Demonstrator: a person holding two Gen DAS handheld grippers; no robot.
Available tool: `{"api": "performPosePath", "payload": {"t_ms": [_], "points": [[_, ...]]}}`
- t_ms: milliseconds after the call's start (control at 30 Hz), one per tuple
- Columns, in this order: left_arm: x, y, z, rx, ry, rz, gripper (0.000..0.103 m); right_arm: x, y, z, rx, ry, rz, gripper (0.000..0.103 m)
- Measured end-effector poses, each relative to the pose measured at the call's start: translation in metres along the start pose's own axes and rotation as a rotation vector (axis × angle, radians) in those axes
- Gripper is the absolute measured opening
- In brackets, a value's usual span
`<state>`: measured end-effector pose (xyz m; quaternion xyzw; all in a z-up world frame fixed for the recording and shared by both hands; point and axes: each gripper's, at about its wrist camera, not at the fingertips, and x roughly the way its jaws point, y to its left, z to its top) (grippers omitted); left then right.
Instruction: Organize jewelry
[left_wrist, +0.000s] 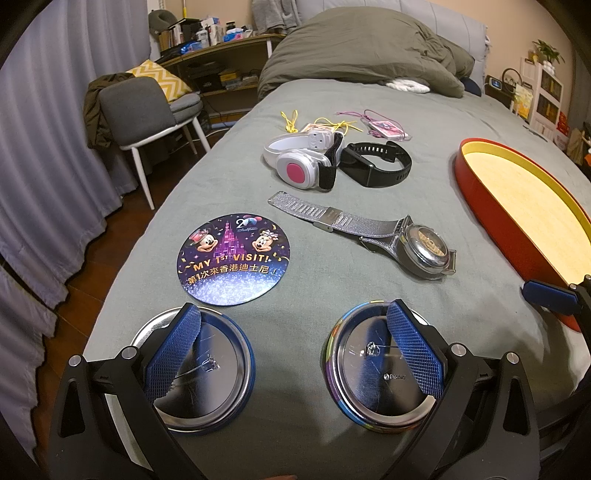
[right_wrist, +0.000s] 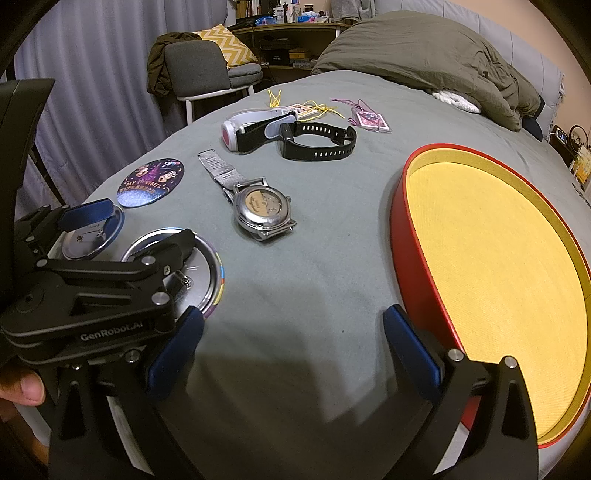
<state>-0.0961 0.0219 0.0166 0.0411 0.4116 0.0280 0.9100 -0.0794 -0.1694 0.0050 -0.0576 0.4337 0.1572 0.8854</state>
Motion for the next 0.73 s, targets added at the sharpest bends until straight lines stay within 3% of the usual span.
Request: {"api": "performPosePath", "payload": {"t_ms": [733], "points": [[-0.0016,0.0020,0.0012,0.002,-0.004,-0.002,0.098,0.0000,-0.0004,0.0009,-0.001,0.000,0.000,0.095]]}}
